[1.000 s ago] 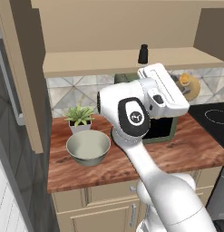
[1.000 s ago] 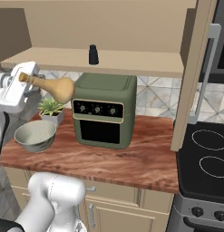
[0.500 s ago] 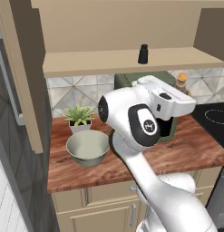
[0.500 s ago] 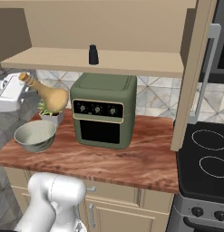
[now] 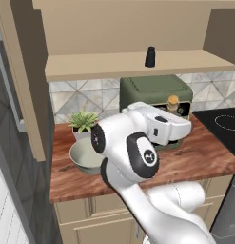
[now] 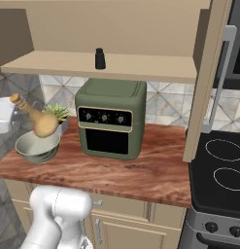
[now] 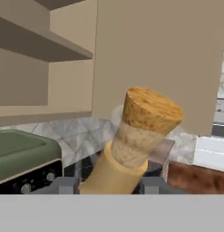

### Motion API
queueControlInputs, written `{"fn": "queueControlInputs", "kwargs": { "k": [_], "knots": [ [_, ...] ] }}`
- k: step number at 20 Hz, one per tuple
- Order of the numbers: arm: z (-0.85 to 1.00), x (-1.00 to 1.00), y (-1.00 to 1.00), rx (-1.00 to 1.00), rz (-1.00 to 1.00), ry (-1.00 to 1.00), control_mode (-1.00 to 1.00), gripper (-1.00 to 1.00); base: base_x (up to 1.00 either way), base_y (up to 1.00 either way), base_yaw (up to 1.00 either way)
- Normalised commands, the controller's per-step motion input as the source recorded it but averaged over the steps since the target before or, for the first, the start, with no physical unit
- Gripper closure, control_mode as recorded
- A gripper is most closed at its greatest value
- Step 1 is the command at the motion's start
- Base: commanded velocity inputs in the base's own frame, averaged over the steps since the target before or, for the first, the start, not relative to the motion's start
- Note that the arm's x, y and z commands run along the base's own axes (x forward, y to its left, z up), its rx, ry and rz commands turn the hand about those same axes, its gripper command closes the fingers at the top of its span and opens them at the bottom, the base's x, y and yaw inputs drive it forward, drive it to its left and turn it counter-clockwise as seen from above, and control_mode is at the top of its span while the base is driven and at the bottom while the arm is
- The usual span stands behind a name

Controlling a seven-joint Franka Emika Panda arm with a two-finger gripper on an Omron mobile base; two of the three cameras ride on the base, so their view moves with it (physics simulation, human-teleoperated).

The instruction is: Retrieve the bottle and the shaker from the cabinet and place them next to the mixing bowl on the counter. Then add garlic from the fridge to the mixing bowl.

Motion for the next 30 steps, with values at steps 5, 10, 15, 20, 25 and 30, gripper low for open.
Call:
{"fn": "queueControlInputs", "kwargs": {
  "k": [5, 10, 15, 20, 25, 30],
  "knots": [
    [-0.53, -0.05, 0.18, 0.08, 0.21, 0.06, -1.0, 1.0, 0.0, 0.0, 0.0],
    [-0.47, 0.0, 0.15, 0.08, 0.24, 0.08, -1.0, 1.0, 0.0, 0.0, 0.0],
    [-0.49, 0.0, 0.35, 0.03, 0.22, 0.06, -1.0, 1.0, 0.0, 0.0, 0.0],
    [-0.42, 0.0, 0.5, 0.03, 0.22, 0.04, -1.0, 1.0, 0.0, 0.0, 0.0],
    [-0.35, 0.0, 0.46, 0.04, 0.19, 0.11, -1.0, 1.0, 0.0, 0.0, 0.0],
    [-0.39, 0.0, 0.36, 0.0, 0.16, 0.03, -1.0, 1.0, 0.0, 0.0, 0.0]
  ]
}}
